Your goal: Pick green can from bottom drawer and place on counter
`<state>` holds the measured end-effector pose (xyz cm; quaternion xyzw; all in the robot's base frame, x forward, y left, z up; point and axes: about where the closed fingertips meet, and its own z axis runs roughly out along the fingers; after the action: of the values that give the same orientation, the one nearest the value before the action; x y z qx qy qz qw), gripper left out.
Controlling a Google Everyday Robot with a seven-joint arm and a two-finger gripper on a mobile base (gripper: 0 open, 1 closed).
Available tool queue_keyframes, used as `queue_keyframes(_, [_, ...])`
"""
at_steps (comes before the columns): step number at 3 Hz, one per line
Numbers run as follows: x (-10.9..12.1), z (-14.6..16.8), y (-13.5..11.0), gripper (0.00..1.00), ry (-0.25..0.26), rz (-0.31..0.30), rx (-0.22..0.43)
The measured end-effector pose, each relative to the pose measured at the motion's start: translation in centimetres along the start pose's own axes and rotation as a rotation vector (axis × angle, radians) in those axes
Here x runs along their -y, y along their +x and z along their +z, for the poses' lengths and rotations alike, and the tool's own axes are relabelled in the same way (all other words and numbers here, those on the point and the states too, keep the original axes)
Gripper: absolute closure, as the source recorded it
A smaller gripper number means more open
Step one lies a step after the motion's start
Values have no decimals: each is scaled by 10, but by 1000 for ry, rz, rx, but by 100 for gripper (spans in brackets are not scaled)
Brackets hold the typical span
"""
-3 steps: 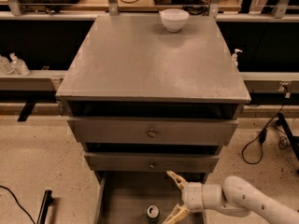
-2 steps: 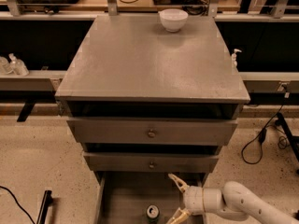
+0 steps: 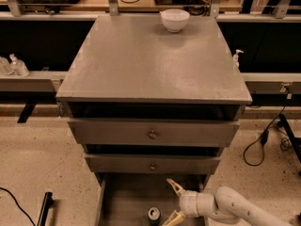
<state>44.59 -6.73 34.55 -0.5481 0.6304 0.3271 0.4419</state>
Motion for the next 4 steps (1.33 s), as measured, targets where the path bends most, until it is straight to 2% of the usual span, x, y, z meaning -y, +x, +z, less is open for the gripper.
queue_keyframes(1, [6, 35, 62, 0, 39, 40, -51])
queue_keyframes(2, [6, 62, 102, 0, 57, 59, -98])
queue_keyframes(3, [7, 80, 127, 0, 72, 68, -123])
queue_keyframes(4, [7, 93, 136, 14, 68, 68, -130])
